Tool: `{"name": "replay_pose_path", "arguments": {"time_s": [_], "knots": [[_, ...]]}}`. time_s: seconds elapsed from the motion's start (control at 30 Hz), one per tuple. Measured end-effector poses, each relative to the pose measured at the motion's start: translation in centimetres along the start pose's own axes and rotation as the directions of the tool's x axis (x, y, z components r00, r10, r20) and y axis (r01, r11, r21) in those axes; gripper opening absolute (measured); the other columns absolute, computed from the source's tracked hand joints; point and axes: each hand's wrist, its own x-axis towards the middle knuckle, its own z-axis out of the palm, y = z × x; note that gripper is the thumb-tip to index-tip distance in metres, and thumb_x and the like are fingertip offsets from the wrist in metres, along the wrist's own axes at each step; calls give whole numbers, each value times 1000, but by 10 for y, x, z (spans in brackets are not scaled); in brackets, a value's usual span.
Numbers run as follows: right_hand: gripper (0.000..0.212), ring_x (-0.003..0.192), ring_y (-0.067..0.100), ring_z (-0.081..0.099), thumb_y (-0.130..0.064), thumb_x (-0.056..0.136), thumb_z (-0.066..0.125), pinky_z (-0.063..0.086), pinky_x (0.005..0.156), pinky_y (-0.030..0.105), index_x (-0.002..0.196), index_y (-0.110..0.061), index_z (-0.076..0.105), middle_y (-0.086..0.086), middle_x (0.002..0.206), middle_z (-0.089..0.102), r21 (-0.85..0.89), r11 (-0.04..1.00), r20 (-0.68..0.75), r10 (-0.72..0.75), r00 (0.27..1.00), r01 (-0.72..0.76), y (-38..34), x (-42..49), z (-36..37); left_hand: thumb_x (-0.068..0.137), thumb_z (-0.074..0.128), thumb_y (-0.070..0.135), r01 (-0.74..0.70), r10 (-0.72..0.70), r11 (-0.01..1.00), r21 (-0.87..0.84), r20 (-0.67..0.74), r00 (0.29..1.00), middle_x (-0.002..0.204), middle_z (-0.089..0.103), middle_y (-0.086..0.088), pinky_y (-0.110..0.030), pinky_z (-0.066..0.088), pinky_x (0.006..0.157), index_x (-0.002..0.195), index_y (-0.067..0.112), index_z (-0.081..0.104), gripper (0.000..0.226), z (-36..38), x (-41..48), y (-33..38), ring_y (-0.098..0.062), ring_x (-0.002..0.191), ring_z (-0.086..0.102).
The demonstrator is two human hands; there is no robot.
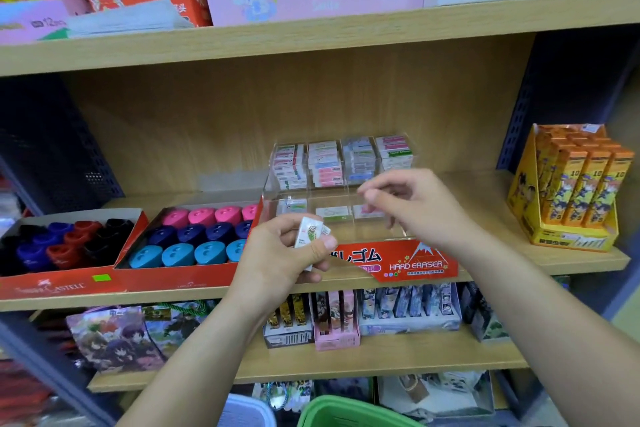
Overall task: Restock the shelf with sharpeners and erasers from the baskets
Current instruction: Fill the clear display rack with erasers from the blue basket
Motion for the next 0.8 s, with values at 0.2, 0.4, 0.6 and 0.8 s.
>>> {"name": "replay_pose_path", "arguments": {"time_s": [0.2, 0.4, 0.6, 0.8], "knots": [[8, 66, 12, 64, -23, 92, 72, 51, 59, 28, 98, -18, 76, 1, 83, 72, 179, 984, 230, -17, 973, -25, -17, -7, 38, 78, 82, 14, -15, 15, 1000, 20, 18, 1000, 86, 77, -8, -25, 60, 60, 106, 14, 74, 30, -7, -13, 1, -23, 72, 74], [11, 67, 15, 64, -16, 87, 79, 53, 62, 29, 96, -11, 74, 10, 83, 68, 145, 988, 311, 3, 950, -50, -22, -4, 49, 81, 82, 10, -8, 8, 999, 47, 3, 1000, 87, 77, -8, -24, 59, 59, 107, 13, 72, 28, -18, -21, -3, -20, 69, 73], [10, 75, 15, 68, -11, 92, 71, 56, 65, 31, 102, -13, 70, 14, 100, 69, 183, 978, 308, 38, 950, -99, -19, -7, 55, 92, 71, 3, -9, 9, 999, -44, 3, 1000, 91, 78, -5, -27, 60, 69, 108, 17, 76, 22, -26, -28, -7, -20, 76, 74], [15, 85, 21, 68, -12, 92, 72, 60, 73, 33, 106, -17, 73, 15, 102, 68, 252, 966, 313, -18, 949, -65, -17, -10, 61, 84, 78, 4, -23, 17, 996, -91, -66, 998, 89, 77, -12, -33, 64, 71, 108, 7, 72, 25, -28, -31, -8, -21, 69, 71]]}}
